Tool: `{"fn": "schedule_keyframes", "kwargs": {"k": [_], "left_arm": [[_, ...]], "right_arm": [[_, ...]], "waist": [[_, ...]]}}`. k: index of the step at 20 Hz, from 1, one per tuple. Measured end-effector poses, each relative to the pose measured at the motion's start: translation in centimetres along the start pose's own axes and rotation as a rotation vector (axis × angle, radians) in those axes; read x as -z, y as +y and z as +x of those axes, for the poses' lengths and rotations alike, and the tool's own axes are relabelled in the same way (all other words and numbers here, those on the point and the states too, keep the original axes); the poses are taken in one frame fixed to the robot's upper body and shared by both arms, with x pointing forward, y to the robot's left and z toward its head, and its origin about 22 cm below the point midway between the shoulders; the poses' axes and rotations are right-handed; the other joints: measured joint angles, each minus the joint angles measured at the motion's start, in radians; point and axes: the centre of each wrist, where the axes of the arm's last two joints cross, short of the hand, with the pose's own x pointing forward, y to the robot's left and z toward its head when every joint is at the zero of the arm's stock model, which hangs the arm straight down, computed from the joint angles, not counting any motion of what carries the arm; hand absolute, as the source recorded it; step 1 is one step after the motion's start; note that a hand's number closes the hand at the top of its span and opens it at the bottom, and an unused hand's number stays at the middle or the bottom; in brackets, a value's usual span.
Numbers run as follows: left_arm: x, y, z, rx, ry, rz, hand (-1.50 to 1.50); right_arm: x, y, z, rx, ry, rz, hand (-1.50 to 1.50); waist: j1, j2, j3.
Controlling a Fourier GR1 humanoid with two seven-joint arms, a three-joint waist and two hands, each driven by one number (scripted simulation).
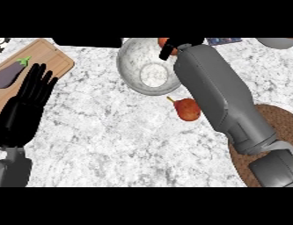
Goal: Pick the squash from the placemat and place it in the bowl
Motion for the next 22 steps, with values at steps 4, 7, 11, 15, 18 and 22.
{"fn": "schedule_keyframes", "kwargs": {"k": [4,7,11,15,18,22], "left_arm": [[0.3,-0.1,0.1,0.003,-0.004,-0.005,0.00],[0.5,-0.4,0.3,0.005,-0.010,-0.007,0.00],[0.7,-0.2,0.5,0.007,-0.008,-0.017,0.00],[0.8,-0.4,0.7,0.004,-0.008,-0.016,0.00],[0.7,0.2,0.8,0.002,-0.004,-0.008,0.00],[0.7,0.7,0.8,0.003,0.002,0.004,0.00]], "right_arm": [[1.2,1.4,-2.4,0.067,0.089,0.086,-1.50],[1.7,2.2,-3.5,0.107,0.082,0.171,-1.50],[1.9,2.3,-3.9,0.225,0.019,0.171,-1.50],[2.4,1.5,-4.5,0.425,-0.023,0.085,-1.50],[2.7,0.6,-4.9,0.600,-0.025,0.001,-1.50],[3.6,-0.1,-6.5,0.747,0.000,-0.092,-1.50]], "waist": [[0.006,0.005,0.001],[0.014,0.007,0.001],[0.018,0.009,0.002],[0.015,0.008,0.003],[0.010,0.006,0.003],[-0.003,0.000,0.002]]}}
